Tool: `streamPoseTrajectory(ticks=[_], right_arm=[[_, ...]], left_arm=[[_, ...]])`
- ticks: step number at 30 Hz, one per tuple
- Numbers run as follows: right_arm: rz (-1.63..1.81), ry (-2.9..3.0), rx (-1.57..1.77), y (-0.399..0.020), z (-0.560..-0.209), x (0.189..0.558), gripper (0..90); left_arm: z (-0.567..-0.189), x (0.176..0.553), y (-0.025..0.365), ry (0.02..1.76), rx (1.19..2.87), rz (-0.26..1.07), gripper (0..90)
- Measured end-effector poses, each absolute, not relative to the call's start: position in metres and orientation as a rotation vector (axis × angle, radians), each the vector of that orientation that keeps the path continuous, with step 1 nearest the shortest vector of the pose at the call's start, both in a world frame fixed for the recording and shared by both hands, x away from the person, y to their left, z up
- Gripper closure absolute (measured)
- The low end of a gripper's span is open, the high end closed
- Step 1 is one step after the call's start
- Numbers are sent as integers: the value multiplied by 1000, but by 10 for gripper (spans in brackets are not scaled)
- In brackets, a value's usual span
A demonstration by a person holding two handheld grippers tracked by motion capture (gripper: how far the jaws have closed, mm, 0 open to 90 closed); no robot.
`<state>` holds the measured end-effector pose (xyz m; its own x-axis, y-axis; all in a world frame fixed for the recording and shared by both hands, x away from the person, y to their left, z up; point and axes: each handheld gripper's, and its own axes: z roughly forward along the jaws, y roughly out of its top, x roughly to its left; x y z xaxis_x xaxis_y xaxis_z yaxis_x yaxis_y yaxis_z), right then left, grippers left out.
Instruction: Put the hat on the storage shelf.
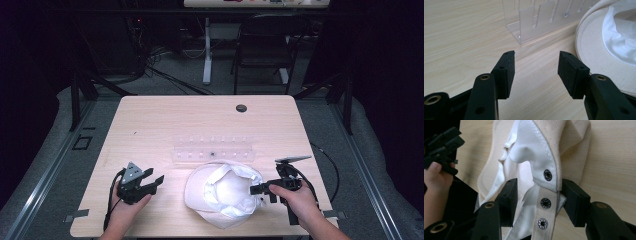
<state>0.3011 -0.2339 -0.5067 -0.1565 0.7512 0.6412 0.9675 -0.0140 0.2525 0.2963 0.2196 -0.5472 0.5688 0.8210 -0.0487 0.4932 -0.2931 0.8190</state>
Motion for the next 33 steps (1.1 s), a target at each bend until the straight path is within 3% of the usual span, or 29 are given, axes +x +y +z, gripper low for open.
streamPoseTrajectory(ticks=[10,14,33], right_arm=[[-957,-1954,-1746,-237,-494,303,606],[-941,-1966,-1749,-235,-492,304,696],[-953,-1966,-1732,-233,-481,308,805]], left_arm=[[-548,297,219,1057,1957,490,482],[-548,297,219,1057,1958,490,483],[-548,297,218,1056,1963,488,484]])
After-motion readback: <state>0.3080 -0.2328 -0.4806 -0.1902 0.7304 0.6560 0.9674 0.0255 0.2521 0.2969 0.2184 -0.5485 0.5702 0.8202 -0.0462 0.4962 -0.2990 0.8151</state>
